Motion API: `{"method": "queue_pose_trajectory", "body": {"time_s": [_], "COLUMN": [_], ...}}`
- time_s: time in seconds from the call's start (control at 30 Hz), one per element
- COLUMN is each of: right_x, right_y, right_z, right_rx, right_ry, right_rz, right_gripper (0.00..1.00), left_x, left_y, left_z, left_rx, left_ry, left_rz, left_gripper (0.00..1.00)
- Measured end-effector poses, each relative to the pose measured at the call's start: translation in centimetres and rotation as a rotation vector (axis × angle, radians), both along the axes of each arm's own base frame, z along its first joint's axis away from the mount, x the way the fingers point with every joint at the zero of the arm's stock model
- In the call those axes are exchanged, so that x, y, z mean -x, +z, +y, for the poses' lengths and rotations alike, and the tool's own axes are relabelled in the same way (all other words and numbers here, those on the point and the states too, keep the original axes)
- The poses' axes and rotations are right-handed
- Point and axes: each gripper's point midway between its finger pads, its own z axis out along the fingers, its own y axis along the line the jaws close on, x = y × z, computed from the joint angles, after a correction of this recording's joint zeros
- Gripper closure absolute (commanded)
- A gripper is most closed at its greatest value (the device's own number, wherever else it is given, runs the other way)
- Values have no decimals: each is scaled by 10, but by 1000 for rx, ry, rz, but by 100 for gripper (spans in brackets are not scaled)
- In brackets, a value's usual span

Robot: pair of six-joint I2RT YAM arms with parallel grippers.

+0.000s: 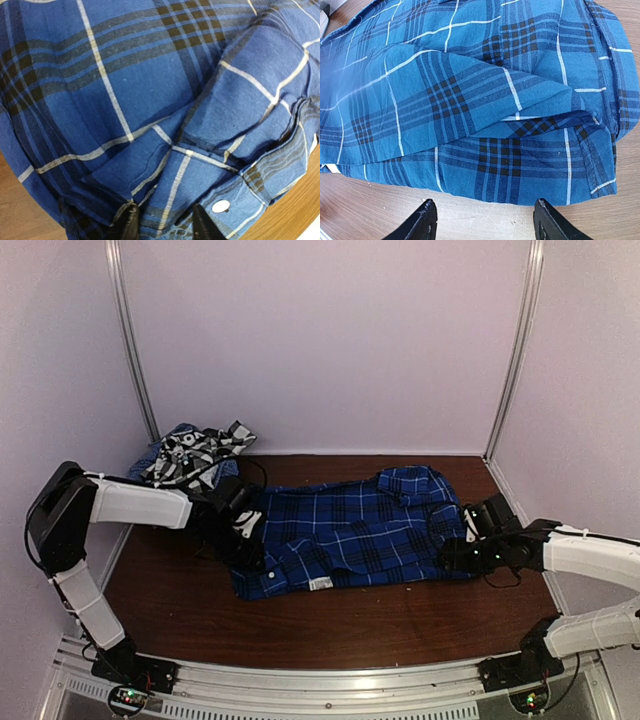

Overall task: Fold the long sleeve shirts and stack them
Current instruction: Adjust the sleeve at the center of the board.

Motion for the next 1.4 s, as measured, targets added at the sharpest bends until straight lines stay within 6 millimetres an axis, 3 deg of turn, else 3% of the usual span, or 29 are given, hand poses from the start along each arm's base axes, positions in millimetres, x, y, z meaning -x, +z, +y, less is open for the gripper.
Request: {"method": "queue_pose_trajectory", "body": {"time_s": [0.33, 0.57, 0.83, 1.0, 1.27, 1.4], "right_x": [-1, -1, -1, -1, -2, -10], "right_y": [-3, -7, -8, -8, -6, 5], "right_z": [4, 5, 5, 5, 4, 7], "right_rx": [-15, -13, -12, -11, -1, 1], "right_ry": [10, 13, 13, 14, 18, 25], "right_rz": [2, 12, 15, 15, 9, -18], "right_gripper": [33, 34, 33, 34, 33, 33], "left_x": [1, 0, -21, -19, -14, -16], "left_y": [-1, 2, 27, 25, 19, 22], "left_z": [0, 2, 12, 23, 26, 25], "left_rx": [3, -20, -48, -66, -86, -79], "left_ry": [-13, -22, -18, -24, -51, -52], "left_rz": [-3, -5, -42, -16, 8, -5], "left_gripper": [100, 100, 100, 100, 58, 48]}}
